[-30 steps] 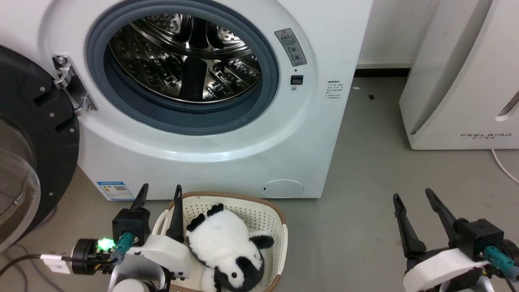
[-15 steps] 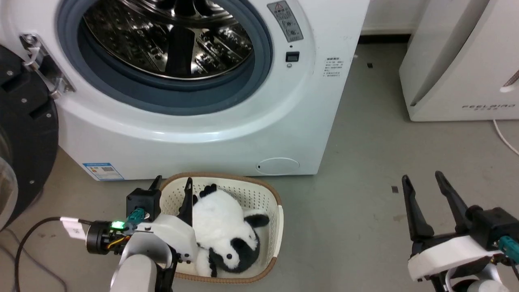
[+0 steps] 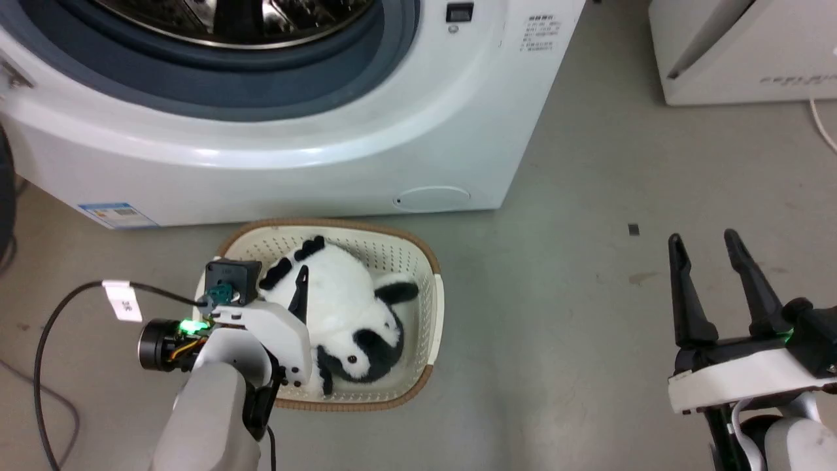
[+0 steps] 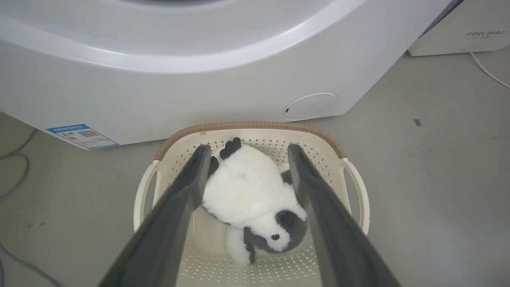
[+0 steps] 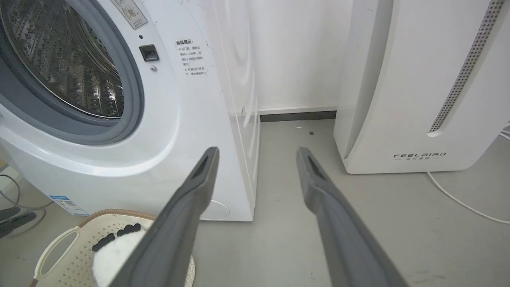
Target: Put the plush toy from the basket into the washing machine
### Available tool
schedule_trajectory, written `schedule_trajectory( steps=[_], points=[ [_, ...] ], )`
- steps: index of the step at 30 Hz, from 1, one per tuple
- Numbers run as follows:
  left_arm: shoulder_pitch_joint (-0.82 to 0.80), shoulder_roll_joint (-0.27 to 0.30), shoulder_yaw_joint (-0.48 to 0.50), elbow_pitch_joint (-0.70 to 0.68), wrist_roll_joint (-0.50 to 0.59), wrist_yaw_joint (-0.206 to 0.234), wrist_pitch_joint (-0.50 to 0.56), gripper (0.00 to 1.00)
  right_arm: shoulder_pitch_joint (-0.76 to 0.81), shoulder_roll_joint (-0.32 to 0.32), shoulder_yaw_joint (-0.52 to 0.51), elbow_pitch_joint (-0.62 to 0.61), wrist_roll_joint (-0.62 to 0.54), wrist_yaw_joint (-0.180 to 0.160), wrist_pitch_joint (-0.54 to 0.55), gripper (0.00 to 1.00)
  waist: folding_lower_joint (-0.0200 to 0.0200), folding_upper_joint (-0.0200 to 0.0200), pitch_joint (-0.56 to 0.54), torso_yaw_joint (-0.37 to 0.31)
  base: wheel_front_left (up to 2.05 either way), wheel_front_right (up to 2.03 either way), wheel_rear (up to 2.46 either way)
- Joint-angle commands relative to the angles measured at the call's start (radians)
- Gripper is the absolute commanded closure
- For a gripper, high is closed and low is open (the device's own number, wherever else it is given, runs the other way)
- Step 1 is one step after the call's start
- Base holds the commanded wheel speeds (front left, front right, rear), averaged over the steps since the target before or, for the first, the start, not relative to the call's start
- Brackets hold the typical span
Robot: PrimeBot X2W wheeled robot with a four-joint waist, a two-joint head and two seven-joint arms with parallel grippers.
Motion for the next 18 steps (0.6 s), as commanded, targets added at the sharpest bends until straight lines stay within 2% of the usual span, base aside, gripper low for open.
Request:
schedule_trajectory(
  steps=[1, 18],
  points=[
    [-0.039, 0.009, -0.006, 0.031, -0.012, -0.008, 0.011, 0.00, -0.026, 0.000, -0.005, -0.010, 0.018, 0.000, -0.012, 0.00, 0.0000, 0.0000, 0.043, -0.008, 0.00, 0.00, 0.00],
    [-0.237, 0.066, -0.069, 0.207, -0.052, -0.027, 0.070, 0.00, -0.098, 0.000, -0.019, -0.047, 0.068, -0.001, -0.048, 0.00, 0.0000, 0.0000, 0.276, -0.040, 0.00, 0.00, 0.00]
  ],
)
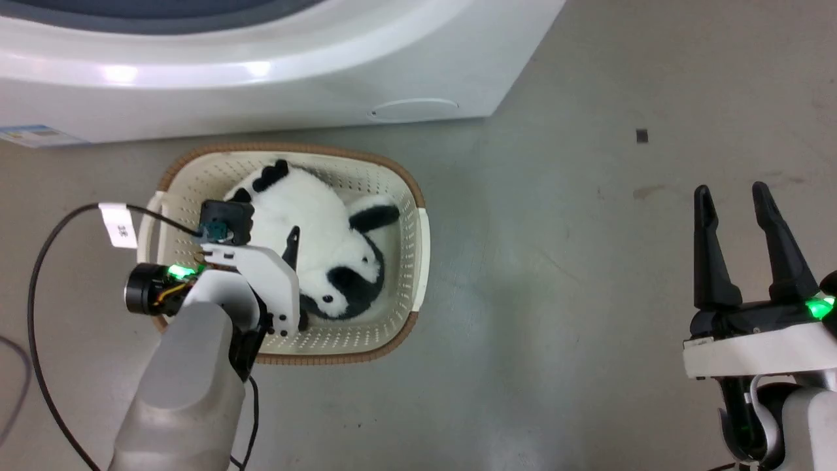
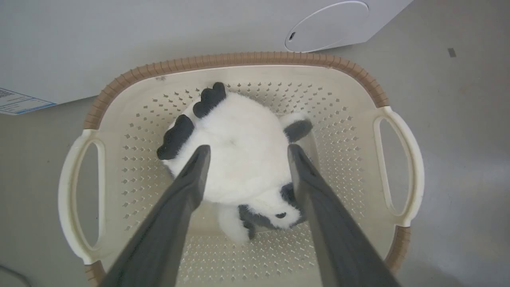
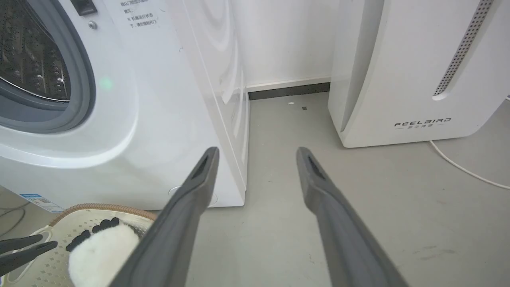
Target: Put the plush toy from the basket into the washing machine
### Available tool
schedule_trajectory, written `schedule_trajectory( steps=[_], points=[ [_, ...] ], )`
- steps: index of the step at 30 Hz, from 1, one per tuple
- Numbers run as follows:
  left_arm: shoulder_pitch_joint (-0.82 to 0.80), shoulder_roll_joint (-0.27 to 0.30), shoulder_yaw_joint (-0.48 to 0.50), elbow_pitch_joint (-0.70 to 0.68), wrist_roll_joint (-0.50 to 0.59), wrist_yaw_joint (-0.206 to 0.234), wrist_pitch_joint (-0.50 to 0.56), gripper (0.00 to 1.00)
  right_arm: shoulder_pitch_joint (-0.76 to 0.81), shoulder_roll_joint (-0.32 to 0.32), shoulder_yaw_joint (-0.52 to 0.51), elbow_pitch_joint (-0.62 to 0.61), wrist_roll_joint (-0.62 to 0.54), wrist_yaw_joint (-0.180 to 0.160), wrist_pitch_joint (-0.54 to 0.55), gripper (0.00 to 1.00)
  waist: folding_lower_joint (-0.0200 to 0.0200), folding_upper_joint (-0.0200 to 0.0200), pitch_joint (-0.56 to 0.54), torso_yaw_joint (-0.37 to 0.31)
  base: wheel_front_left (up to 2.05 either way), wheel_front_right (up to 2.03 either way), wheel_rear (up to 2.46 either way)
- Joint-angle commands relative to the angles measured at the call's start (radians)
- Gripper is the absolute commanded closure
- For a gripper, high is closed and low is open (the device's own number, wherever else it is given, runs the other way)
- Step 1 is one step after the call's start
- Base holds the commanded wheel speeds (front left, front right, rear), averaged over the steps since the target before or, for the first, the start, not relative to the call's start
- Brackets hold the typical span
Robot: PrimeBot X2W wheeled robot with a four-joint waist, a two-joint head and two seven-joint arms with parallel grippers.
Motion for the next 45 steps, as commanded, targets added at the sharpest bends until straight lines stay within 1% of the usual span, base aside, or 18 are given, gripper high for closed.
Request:
schedule_trajectory(
  steps=[1, 11, 16, 23, 29, 33, 34, 35, 36, 40, 45],
  points=[
    [-0.033, 0.011, -0.006, 0.023, -0.011, -0.003, 0.005, 0.00, -0.023, 0.000, -0.005, -0.009, 0.010, -0.001, -0.009, 0.00, -0.0001, 0.0000, 0.034, -0.009, 0.00, 0.00, 0.00],
    [-0.164, 0.054, -0.044, 0.137, -0.023, 0.004, 0.034, 0.00, -0.066, 0.000, -0.010, -0.030, 0.041, -0.001, -0.032, 0.00, -0.0001, 0.0000, 0.166, -0.027, 0.00, 0.00, 0.00],
    [-0.219, 0.067, -0.060, 0.188, -0.033, 0.011, 0.054, 0.00, -0.083, 0.000, -0.014, -0.038, 0.055, -0.001, -0.042, 0.00, -0.0001, 0.0000, 0.218, -0.036, 0.00, 0.00, 0.00],
    [-0.289, 0.085, -0.083, 0.260, -0.048, 0.007, 0.071, 0.00, -0.107, 0.000, -0.021, -0.043, 0.078, -0.001, -0.056, 0.00, -0.0001, 0.0000, 0.287, -0.053, 0.00, 0.00, 0.00],
    [-0.346, 0.095, -0.110, 0.322, -0.053, 0.021, 0.093, 0.00, -0.125, -0.001, -0.031, -0.048, 0.098, -0.001, -0.069, 0.00, -0.0001, 0.0000, 0.340, -0.057, 0.00, 0.00, 0.00],
    [-0.388, 0.104, -0.127, 0.363, -0.058, 0.031, 0.083, 0.00, -0.142, -0.001, -0.034, -0.049, 0.112, -0.001, -0.077, 0.00, -0.0001, 0.0000, 0.368, -0.058, 0.00, 0.00, 0.00],
    [-0.395, 0.105, -0.133, 0.373, -0.059, 0.029, 0.085, 0.04, -0.146, -0.001, -0.034, -0.048, 0.115, -0.001, -0.079, 0.00, -0.0001, 0.0000, 0.372, -0.058, 0.00, 0.00, 0.00],
    [-0.403, 0.106, -0.137, 0.383, -0.061, 0.026, 0.085, 0.87, -0.149, -0.001, -0.035, -0.047, 0.119, -0.001, -0.081, 0.00, -0.0001, 0.0000, 0.377, -0.058, 0.00, 0.00, 0.00],
    [-0.412, 0.108, -0.141, 0.394, -0.063, 0.025, 0.079, 1.00, -0.153, -0.001, -0.035, -0.045, 0.123, -0.001, -0.084, 0.00, -0.0001, 0.0000, 0.380, -0.059, 0.00, 0.00, 0.00],
    [-0.436, 0.118, -0.155, 0.435, -0.075, 0.014, 0.076, 1.00, -0.167, -0.001, -0.039, -0.038, 0.144, -0.001, -0.092, 0.00, -0.0001, 0.0000, 0.388, -0.063, 0.00, 0.00, 0.00],
    [-0.458, 0.129, -0.172, 0.486, -0.092, 0.007, 0.057, 1.00, -0.183, -0.001, -0.041, -0.029, 0.164, -0.001, -0.102, 0.00, -0.0001, 0.0000, 0.372, -0.066, 0.00, 0.00, 0.00]
  ],
)
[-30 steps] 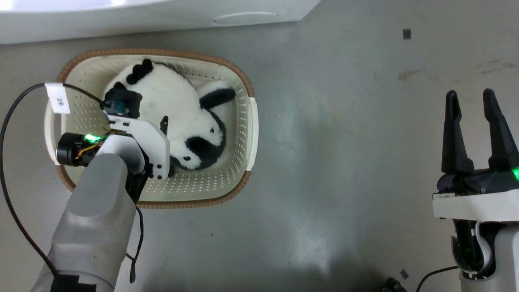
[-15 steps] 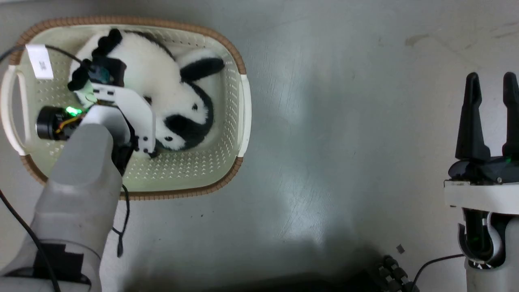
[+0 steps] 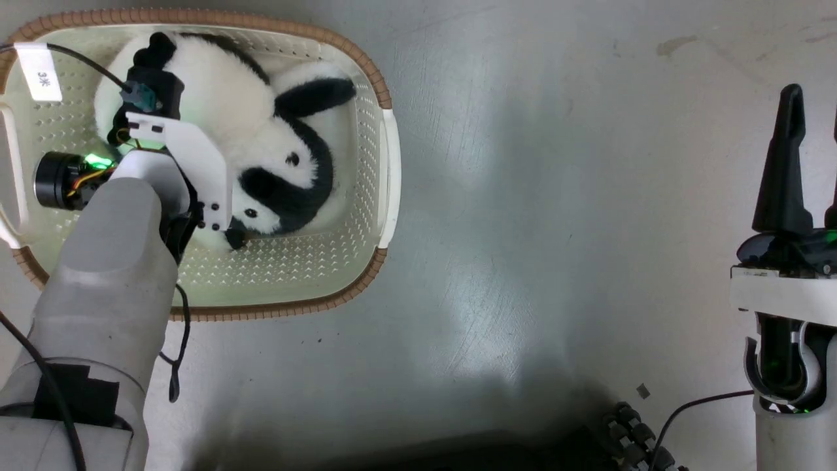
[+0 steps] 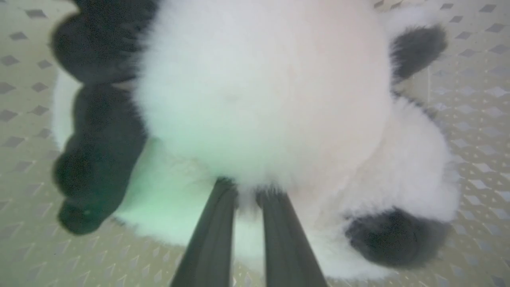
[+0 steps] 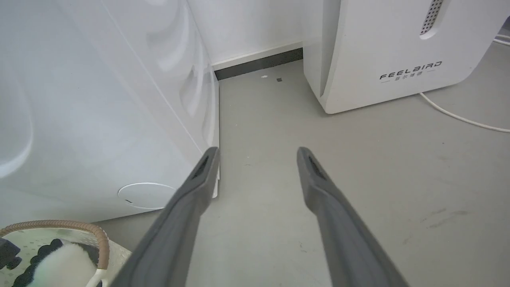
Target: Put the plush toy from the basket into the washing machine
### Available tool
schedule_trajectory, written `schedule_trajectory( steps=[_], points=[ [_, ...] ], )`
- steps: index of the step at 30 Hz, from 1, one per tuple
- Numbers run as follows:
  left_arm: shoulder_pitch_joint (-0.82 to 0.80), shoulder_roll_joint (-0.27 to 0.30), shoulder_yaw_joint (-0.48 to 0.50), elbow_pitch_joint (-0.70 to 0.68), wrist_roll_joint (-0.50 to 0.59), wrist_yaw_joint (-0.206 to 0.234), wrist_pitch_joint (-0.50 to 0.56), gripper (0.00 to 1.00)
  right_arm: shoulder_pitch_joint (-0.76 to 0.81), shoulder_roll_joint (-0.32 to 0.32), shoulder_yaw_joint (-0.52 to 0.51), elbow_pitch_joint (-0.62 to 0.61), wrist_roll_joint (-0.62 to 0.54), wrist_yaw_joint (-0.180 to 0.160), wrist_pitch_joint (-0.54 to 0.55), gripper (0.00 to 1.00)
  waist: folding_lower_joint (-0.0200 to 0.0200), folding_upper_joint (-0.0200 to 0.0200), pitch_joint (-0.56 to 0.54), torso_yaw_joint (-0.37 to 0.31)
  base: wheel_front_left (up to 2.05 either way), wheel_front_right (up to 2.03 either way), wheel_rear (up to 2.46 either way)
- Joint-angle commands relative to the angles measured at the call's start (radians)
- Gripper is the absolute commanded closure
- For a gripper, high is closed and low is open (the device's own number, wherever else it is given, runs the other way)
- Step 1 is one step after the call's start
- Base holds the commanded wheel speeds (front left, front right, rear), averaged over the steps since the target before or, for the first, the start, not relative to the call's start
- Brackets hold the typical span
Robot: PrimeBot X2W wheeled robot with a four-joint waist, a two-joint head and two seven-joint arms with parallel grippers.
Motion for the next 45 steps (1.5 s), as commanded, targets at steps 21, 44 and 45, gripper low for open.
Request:
schedule_trajectory(
  steps=[21, 44, 45],
  points=[
    [0.148, -0.085, -0.081, 0.085, -0.054, -0.060, -0.218, 1.00, 0.101, -0.001, -0.012, 0.103, -0.051, -0.001, -0.017, 0.00, 0.0000, 0.0000, -0.420, 0.111, 0.00, 0.00, 0.00],
    [0.285, -0.115, -0.116, -0.052, -0.107, -0.055, -0.391, 1.00, 0.242, -0.001, -0.043, 0.159, -0.074, -0.001, -0.017, 0.00, 0.0000, 0.0000, -0.684, 0.212, 0.00, 0.00, 0.00],
    [0.289, -0.113, -0.111, -0.073, -0.110, -0.053, -0.391, 1.00, 0.244, -0.001, -0.043, 0.158, -0.074, -0.001, -0.017, 0.00, 0.0000, 0.0000, -0.688, 0.212, 0.00, 0.00, 0.00]
  ],
)
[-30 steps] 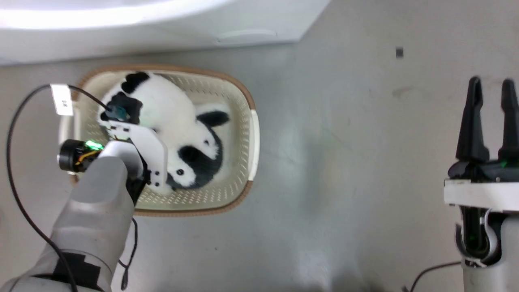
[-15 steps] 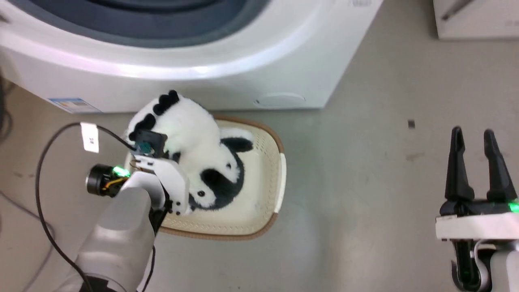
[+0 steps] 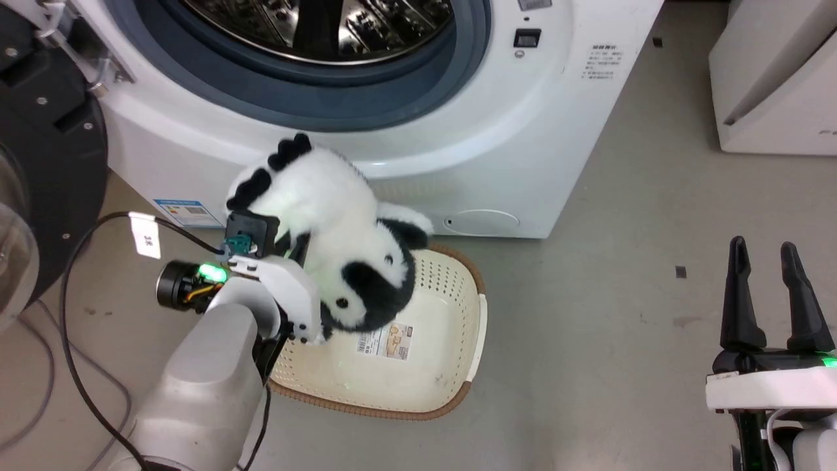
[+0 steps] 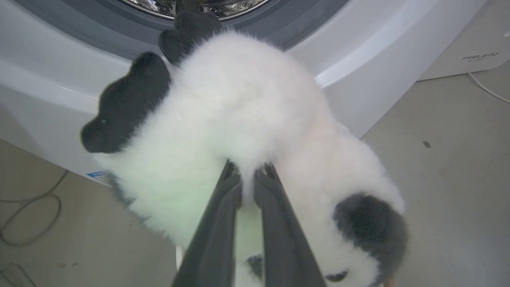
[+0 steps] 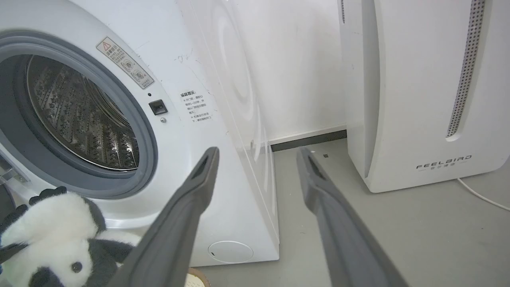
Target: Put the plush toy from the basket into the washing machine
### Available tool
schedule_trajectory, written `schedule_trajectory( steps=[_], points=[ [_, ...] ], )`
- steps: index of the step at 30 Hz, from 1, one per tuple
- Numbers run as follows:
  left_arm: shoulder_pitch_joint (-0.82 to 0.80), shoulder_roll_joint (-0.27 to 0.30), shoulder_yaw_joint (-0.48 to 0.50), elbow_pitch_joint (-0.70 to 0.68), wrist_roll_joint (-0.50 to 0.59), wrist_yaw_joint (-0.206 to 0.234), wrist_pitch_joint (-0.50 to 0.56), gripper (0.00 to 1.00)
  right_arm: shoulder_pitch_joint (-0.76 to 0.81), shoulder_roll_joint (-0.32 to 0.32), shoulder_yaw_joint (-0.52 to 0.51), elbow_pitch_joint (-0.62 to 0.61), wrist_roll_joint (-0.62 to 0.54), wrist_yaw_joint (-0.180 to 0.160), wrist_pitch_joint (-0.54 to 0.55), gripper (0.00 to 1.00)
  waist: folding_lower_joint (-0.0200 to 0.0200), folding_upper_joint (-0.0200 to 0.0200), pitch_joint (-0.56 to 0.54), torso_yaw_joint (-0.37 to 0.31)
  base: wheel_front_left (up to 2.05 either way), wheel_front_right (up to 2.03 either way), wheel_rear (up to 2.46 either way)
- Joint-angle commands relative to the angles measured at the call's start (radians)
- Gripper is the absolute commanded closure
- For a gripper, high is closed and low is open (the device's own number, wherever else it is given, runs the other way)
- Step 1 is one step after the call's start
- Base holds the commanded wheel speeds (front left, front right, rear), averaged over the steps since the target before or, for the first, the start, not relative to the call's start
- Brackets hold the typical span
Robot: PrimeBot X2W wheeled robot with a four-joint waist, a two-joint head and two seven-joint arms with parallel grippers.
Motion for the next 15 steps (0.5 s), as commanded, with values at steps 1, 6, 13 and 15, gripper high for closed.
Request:
schedule_trajectory(
  steps=[1, 6, 13, 15],
  points=[
    [0.008, 0.006, 0.006, -0.022, -0.005, 0.006, -0.012, 1.00, 0.014, -0.001, 0.001, 0.001, -0.003, -0.001, -0.004, 0.00, 0.0002, 0.0000, -0.006, 0.003, 0.00, 0.00, 0.00],
    [0.010, 0.024, 0.035, -0.115, -0.005, 0.025, -0.013, 1.00, 0.015, -0.001, 0.007, -0.002, -0.001, -0.001, -0.004, 0.00, 0.0002, 0.0000, -0.005, -0.001, 0.00, 0.00, 0.00],
    [-0.043, 0.056, 0.081, -0.199, 0.000, 0.046, -0.013, 1.00, -0.001, -0.001, 0.012, -0.010, 0.000, -0.001, -0.004, 0.00, 0.0002, 0.0000, 0.037, -0.028, 0.00, 0.00, 0.00],
    [-0.068, 0.067, 0.094, -0.209, 0.000, 0.046, -0.013, 1.00, -0.008, -0.001, 0.011, -0.012, 0.002, -0.001, -0.004, 0.00, 0.0002, 0.0000, 0.054, -0.040, 0.00, 0.00, 0.00]
  ],
)
